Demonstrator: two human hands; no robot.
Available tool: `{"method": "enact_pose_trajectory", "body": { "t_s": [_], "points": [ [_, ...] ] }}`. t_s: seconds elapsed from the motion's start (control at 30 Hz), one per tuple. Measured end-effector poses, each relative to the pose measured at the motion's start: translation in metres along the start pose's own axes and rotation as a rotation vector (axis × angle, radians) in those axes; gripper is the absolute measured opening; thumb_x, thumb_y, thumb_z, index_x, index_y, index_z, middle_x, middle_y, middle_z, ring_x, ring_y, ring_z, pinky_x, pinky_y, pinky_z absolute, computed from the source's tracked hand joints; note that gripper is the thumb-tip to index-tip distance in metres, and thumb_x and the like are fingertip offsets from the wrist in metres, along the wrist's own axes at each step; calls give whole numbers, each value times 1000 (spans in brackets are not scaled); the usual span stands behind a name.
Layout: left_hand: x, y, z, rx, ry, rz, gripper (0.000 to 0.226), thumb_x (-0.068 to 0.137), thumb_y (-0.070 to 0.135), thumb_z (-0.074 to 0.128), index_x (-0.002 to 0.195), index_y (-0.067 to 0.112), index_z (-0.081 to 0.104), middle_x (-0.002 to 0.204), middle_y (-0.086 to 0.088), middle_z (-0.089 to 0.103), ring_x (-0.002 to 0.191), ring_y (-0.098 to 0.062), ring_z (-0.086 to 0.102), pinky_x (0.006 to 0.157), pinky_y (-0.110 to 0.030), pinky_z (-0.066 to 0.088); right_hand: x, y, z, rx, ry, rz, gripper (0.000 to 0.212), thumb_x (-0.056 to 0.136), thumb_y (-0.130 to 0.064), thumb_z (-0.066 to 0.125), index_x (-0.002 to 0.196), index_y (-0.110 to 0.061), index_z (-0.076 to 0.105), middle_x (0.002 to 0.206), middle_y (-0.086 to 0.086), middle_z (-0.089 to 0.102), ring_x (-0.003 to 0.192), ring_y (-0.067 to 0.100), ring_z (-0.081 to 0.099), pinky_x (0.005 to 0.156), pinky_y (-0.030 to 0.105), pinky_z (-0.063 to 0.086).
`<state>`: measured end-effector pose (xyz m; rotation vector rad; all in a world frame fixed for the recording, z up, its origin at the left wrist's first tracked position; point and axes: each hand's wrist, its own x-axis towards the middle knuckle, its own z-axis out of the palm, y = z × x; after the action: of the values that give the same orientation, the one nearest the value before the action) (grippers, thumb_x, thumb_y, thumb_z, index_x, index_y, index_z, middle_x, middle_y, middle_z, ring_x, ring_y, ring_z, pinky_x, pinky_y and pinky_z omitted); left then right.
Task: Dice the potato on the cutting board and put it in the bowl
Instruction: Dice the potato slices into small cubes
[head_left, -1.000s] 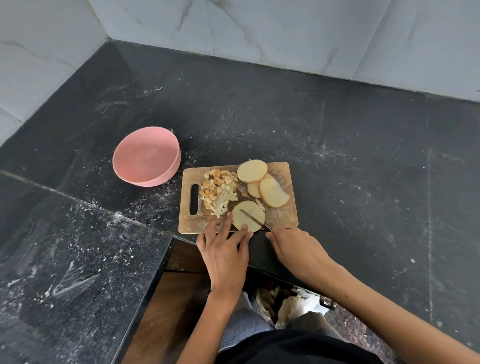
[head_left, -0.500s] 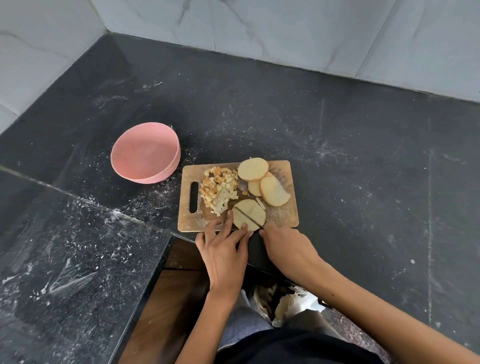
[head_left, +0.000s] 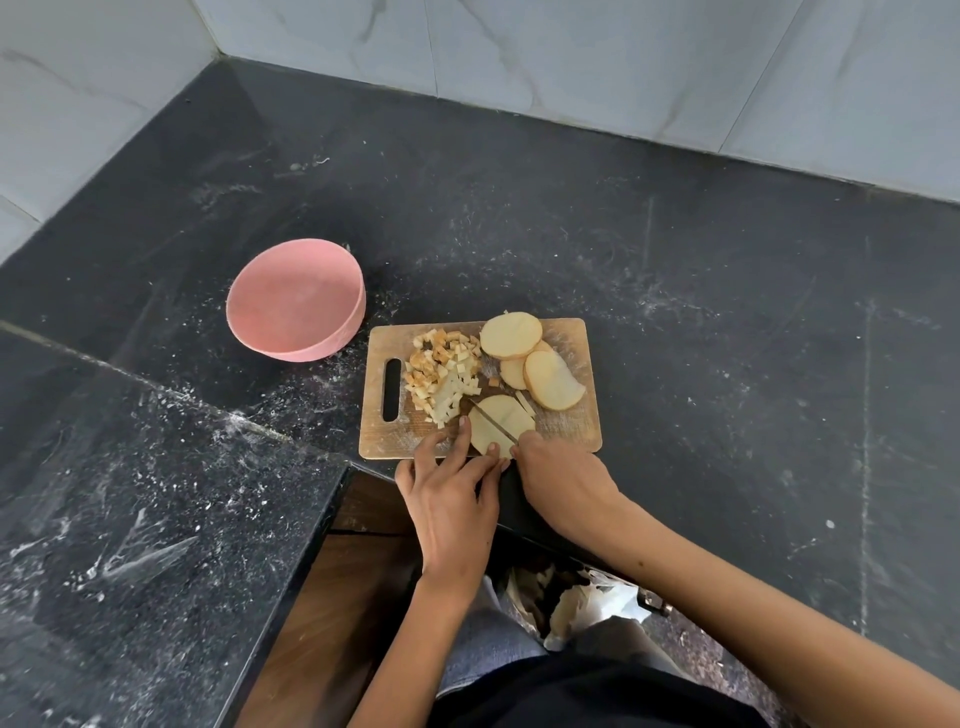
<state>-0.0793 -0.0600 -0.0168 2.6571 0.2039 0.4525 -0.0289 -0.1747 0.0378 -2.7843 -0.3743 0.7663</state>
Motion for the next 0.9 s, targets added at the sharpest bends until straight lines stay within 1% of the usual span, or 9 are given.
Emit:
{"method": "enact_pose_trajectory", "body": {
  "t_s": [0.2, 0.3, 0.4, 0.5, 0.6, 0.7, 0.77, 0.83, 0.9],
  "points": [
    [0, 2, 0, 12, 9, -15, 9, 80, 31, 70, 82, 26, 78, 112, 1, 72, 110, -25, 57, 91, -33, 26, -25, 17, 2, -36, -95, 33, 25, 105, -25, 25, 116, -9, 41, 111, 12, 60, 99, 34, 61, 69, 37, 37],
    [0, 2, 0, 19, 15, -26, 3, 77, 25, 80, 80, 24, 78, 110, 0, 72, 107, -29, 60, 91, -36, 28, -42, 29, 4, -64, -120, 37, 25, 106, -26, 22, 114, -9, 38, 107, 11, 61, 96, 34, 62, 68, 37, 37],
    [0, 4, 0, 17, -8, -42, 10, 72, 22, 85, 79, 24, 78, 109, 0, 73, 107, -29, 60, 91, -36, 28, -52, 36, 6, -90, -143, 51, 19, 106, -23, 23, 113, -11, 36, 101, 9, 61, 94, 32, 62, 67, 37, 38],
    [0, 4, 0, 21, -28, -48, 12, 72, 24, 85, 81, 26, 78, 111, 1, 72, 108, -28, 60, 91, -35, 26, -55, 39, 9, -119, -153, 56, 5, 105, -16, 27, 100, -14, 29, 96, 8, 61, 91, 31, 63, 65, 36, 37],
    [0, 2, 1, 31, -28, -46, 11, 72, 24, 85, 81, 26, 78, 112, 1, 71, 108, -29, 60, 91, -35, 26, -57, 43, 12, -114, -149, 65, 11, 104, -14, 29, 95, -16, 23, 95, 6, 60, 86, 31, 62, 64, 36, 37],
    [-1, 2, 1, 41, -7, -31, 9, 74, 25, 83, 81, 26, 78, 112, 1, 72, 108, -29, 59, 91, -35, 25, -61, 48, 14, -86, -134, 58, 10, 104, -16, 28, 95, -16, 23, 77, -1, 45, 77, 30, 56, 65, 36, 36],
    [-1, 0, 2, 25, 30, -18, 4, 78, 28, 77, 82, 26, 78, 112, 1, 71, 112, -27, 56, 92, -34, 23, -65, 54, 12, -50, -137, 58, 14, 105, -24, 24, 94, -16, 25, 74, -1, 39, 79, 31, 56, 66, 35, 36],
    [-2, -3, 3, 2, 48, -15, 10, 79, 32, 70, 82, 27, 78, 114, 2, 71, 116, -24, 51, 93, -32, 19, -68, 58, 8, -22, -124, 50, 23, 105, -33, 20, 91, -16, 28, 74, -2, 40, 83, 33, 58, 65, 32, 34],
    [-1, -5, 3, -22, 61, -5, 10, 79, 34, 70, 82, 28, 78, 116, 4, 70, 118, -23, 49, 94, -30, 16, -72, 60, 1, -1, -97, 30, 28, 104, -37, 20, 88, -16, 29, 68, -3, 37, 78, 35, 55, 63, 32, 33]
  ]
}}
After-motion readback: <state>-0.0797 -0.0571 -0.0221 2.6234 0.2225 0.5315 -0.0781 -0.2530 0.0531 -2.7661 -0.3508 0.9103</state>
